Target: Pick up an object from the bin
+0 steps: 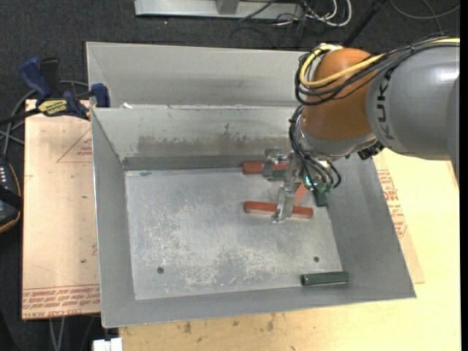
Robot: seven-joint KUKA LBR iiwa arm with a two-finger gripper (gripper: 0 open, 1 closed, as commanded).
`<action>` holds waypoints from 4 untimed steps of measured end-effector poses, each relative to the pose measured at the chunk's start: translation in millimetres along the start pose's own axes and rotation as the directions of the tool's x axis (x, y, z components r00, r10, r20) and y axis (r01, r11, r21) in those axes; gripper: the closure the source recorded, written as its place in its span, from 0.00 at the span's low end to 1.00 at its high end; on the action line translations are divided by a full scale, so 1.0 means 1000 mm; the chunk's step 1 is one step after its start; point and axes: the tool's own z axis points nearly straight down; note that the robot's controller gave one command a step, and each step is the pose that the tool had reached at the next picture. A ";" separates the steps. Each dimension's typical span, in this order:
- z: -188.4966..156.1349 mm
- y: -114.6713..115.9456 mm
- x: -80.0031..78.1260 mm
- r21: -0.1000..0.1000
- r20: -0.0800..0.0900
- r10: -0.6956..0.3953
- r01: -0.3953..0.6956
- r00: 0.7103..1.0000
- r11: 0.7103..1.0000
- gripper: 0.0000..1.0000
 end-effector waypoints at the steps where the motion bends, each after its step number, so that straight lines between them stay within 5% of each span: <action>1: 0.080 -0.015 0.014 0.000 0.000 0.012 -0.012 1.000 1.000 0.00; 2: 0.075 -0.015 0.011 0.000 0.008 0.011 -0.011 1.000 1.000 1.00; 3: 0.075 -0.015 0.011 0.000 0.007 0.010 -0.010 1.000 1.000 0.00; 4: 0.075 -0.015 0.011 0.000 0.008 0.010 -0.010 1.000 1.000 1.00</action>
Offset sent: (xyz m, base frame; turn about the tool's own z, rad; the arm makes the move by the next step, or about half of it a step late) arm -0.0124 -0.0152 -0.0753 0.0094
